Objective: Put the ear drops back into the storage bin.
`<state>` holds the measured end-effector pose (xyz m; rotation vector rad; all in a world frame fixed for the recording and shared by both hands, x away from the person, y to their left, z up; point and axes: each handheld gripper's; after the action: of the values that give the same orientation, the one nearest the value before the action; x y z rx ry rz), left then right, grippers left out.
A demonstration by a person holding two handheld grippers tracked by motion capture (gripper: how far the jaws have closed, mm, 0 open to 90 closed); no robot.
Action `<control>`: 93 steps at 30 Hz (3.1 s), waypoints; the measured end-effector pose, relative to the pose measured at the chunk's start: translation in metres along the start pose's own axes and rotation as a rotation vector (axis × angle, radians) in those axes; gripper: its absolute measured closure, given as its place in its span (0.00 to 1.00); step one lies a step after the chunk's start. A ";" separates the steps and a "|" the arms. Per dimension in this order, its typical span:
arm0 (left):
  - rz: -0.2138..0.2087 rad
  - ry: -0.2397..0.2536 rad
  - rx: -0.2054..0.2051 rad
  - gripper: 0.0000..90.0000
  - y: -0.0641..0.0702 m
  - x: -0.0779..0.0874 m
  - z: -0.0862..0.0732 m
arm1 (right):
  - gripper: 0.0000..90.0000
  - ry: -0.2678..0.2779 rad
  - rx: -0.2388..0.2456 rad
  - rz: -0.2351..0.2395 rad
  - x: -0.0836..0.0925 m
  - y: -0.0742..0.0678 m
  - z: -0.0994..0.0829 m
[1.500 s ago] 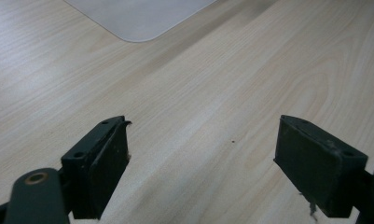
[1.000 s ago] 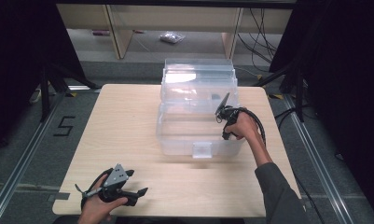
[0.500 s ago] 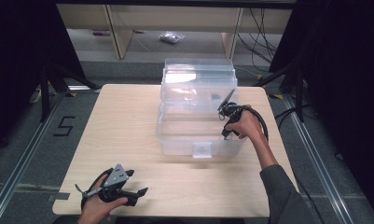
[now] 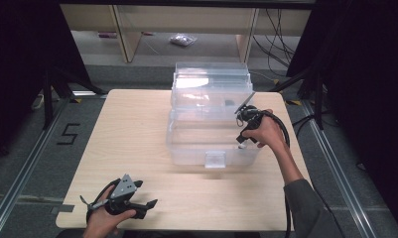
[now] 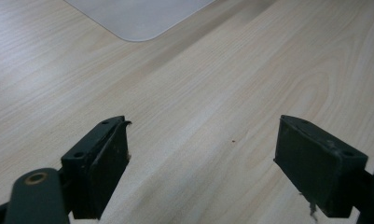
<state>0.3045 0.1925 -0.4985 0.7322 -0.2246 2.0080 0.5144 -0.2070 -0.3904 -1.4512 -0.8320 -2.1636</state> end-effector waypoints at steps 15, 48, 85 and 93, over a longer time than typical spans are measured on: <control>0.004 0.007 0.000 0.19 0.000 -0.001 0.000 | 0.34 0.110 -0.006 -0.005 0.027 -0.011 -0.005; 0.002 0.012 0.013 0.19 0.001 -0.001 0.000 | 0.28 0.259 -0.029 0.014 0.055 -0.032 -0.035; 0.001 0.019 0.013 0.19 0.001 -0.002 -0.001 | 0.26 0.400 -0.009 0.049 0.056 -0.063 -0.068; 0.010 0.001 0.000 0.19 0.000 -0.001 0.000 | 0.26 0.411 -0.004 0.066 0.057 -0.067 -0.075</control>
<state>0.3045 0.1921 -0.4990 0.7313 -0.2285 2.0182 0.3999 -0.2080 -0.3757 -0.9658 -0.6199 -2.2975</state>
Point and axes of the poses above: each handheld gripper's, and its own axes: x roughly backward along the jaws, z roughly out of its top, y roughly to its right, and after that the axes turned 11 degrees about -z, right-handed
